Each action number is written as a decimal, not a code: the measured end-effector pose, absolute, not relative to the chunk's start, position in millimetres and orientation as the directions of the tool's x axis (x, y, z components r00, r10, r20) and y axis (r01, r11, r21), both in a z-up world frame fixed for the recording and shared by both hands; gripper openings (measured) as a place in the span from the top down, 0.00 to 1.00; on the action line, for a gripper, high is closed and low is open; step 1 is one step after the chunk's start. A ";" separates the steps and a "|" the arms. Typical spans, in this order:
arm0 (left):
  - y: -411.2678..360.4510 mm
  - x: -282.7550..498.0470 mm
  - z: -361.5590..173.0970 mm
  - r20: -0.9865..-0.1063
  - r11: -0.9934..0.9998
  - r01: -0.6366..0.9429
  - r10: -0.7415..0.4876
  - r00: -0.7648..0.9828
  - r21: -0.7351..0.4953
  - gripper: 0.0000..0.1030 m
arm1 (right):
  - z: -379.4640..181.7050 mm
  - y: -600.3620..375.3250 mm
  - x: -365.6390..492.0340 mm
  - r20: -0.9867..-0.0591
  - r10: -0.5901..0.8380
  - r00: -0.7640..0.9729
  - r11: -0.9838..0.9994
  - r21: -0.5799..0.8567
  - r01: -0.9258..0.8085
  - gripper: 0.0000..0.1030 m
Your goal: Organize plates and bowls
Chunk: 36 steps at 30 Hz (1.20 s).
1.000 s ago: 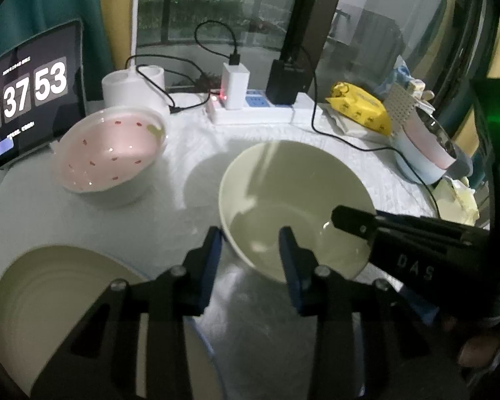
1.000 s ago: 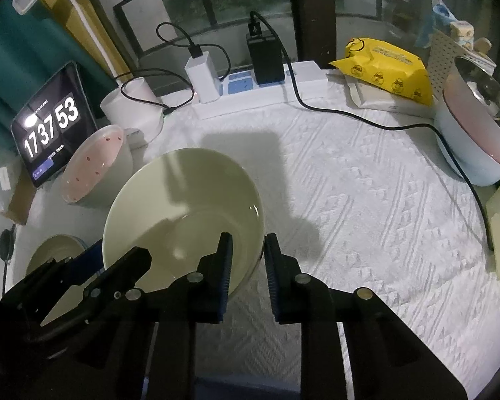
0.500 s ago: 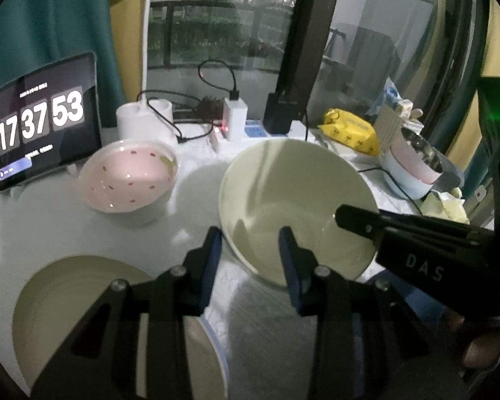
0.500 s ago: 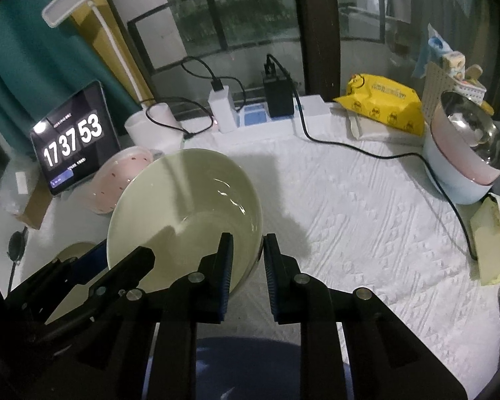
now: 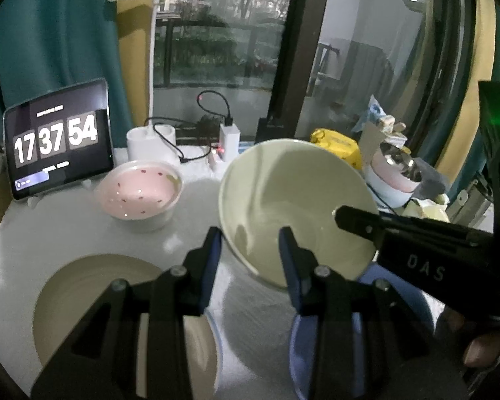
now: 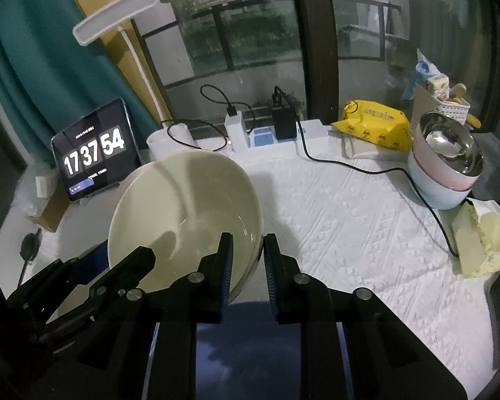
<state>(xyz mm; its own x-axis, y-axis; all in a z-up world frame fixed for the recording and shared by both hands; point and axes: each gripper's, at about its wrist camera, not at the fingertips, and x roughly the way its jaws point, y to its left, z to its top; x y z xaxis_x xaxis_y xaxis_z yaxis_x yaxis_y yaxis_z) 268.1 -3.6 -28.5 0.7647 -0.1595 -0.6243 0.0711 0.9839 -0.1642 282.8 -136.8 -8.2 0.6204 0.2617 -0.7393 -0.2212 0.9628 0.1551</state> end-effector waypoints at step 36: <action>-64.1 190.9 -31.8 -0.640 0.978 0.167 -0.208 0.740 -0.124 0.65 | -8.8 -195.9 195.3 -0.726 0.230 0.648 0.973 0.184 -0.140 0.81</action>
<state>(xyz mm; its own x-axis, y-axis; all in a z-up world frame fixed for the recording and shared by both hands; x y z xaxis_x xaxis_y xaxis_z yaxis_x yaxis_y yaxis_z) 190.9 -64.1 -31.8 0.7399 -0.2078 -0.6399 0.1672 0.9781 -0.1243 195.3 -195.9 -8.8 0.6481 0.2305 -0.7259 -0.1400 0.9729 0.1839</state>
